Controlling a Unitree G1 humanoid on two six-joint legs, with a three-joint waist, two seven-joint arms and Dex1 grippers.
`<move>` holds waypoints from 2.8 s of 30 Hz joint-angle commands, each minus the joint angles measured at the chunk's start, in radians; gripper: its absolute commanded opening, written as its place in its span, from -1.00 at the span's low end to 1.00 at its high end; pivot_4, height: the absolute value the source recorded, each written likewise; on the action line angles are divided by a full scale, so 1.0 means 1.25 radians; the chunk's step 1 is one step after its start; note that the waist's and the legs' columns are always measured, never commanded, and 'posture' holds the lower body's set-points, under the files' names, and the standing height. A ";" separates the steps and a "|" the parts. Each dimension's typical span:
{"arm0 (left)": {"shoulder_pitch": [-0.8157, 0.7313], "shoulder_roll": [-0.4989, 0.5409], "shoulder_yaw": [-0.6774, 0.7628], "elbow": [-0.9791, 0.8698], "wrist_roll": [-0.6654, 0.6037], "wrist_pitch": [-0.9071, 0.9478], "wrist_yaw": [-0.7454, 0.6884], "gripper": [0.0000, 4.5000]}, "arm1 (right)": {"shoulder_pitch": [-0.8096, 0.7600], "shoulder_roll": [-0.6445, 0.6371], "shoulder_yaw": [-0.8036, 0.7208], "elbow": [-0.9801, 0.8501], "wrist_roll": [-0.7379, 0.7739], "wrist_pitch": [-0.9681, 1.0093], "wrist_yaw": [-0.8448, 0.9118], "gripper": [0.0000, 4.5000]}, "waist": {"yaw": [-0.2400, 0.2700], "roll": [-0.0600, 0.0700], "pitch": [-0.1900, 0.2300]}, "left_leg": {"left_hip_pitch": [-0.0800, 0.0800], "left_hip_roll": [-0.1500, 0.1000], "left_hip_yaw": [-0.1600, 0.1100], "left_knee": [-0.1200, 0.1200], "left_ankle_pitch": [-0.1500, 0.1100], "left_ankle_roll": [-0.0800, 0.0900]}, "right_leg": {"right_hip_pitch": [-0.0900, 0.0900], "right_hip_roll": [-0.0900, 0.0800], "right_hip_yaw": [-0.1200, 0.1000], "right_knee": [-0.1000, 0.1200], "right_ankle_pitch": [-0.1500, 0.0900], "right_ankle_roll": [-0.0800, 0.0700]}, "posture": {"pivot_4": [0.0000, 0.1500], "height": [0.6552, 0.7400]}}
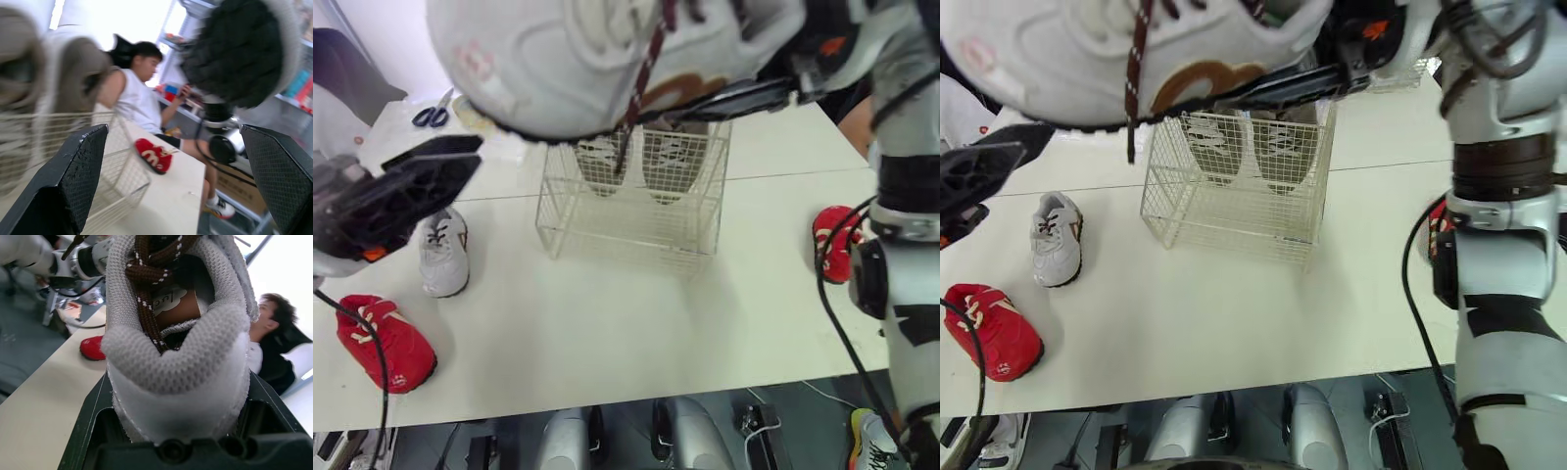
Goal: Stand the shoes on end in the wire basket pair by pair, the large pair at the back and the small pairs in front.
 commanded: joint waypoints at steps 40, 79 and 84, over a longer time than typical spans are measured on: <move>-0.133 -0.334 -0.103 -0.092 -0.013 -0.195 0.237 -0.84 | 0.282 0.102 -0.438 -0.200 0.461 0.611 -0.671 0.97 | 0.003 -0.006 -0.002 | 0.002 0.001 -0.005 0.008 0.000 0.001 | 0.007 -0.002 -0.002 0.002 0.001 -0.001 | 1.00 1.00; -0.112 -0.471 -0.294 -0.054 0.160 -0.249 0.150 -0.84 | 0.371 0.340 -0.221 -0.447 0.713 0.402 -1.096 -0.74 | 0.003 -0.007 -0.002 | 0.002 0.001 -0.004 0.011 -0.003 0.005 | 0.008 0.002 -0.002 0.001 0.003 0.000 | 1.00 1.00; -0.069 -0.339 -0.295 -0.059 0.271 -0.177 0.143 0.18 | 0.317 0.177 -0.240 -0.399 0.640 0.426 -0.956 -0.74 | 0.004 -0.007 -0.002 | 0.001 0.001 -0.004 0.011 -0.005 0.008 | 0.008 0.002 -0.002 0.001 0.003 0.000 | 1.00 1.00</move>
